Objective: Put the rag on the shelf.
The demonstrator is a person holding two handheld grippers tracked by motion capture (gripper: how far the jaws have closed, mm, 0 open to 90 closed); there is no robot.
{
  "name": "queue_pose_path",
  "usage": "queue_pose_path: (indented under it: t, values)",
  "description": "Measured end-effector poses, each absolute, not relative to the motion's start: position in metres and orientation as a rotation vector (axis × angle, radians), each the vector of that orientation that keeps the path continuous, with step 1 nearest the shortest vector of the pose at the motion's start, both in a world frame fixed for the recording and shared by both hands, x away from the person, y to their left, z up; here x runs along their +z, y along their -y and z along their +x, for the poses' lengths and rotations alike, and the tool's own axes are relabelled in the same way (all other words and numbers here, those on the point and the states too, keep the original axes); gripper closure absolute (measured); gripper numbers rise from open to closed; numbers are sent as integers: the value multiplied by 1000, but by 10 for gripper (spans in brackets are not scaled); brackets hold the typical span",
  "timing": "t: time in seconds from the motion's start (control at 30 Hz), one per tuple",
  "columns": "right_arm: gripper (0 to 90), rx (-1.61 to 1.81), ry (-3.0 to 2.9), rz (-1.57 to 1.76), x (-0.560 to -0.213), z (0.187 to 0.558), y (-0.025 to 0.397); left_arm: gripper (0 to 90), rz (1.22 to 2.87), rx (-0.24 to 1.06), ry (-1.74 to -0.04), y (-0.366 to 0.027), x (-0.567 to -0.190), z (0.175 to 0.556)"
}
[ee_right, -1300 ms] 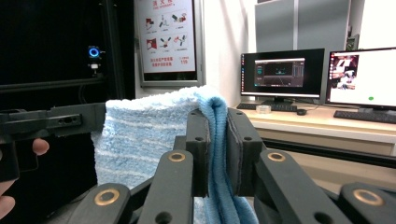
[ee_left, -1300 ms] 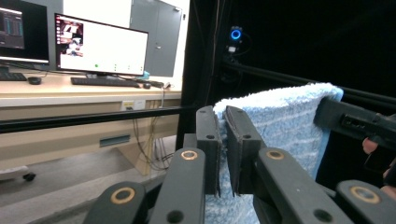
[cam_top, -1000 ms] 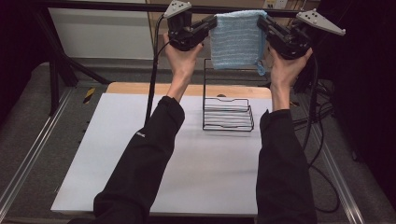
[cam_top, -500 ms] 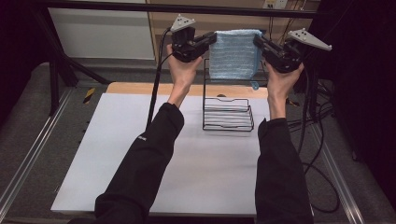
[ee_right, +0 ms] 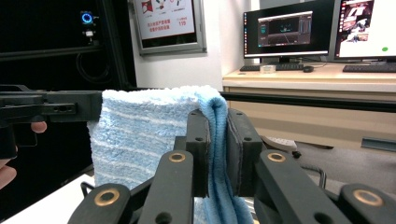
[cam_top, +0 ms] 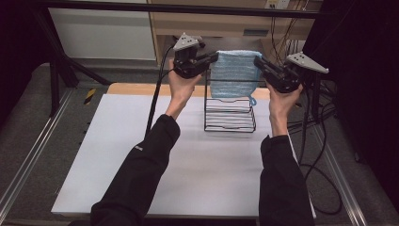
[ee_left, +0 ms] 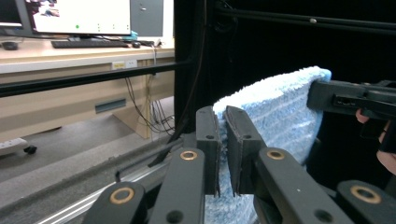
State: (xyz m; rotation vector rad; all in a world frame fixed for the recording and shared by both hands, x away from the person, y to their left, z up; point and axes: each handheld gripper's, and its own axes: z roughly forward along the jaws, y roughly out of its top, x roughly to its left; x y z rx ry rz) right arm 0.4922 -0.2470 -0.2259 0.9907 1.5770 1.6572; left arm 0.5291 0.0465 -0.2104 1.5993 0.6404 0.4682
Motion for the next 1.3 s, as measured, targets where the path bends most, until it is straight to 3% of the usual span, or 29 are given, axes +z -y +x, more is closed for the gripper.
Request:
queue_pose_path:
  t: [1.0,1.17,1.3]
  values:
    - [785,1650,-1655,933,-241,460,260,838,1684,449,-532,-47,-224,489]
    - [750,1663,-1673,939,-245,458,261,837,1711,452,-532,-45,-231,484]
    - [644,1675,-1693,962,-246,455,262,837,1739,474,-531,-41,-234,479]
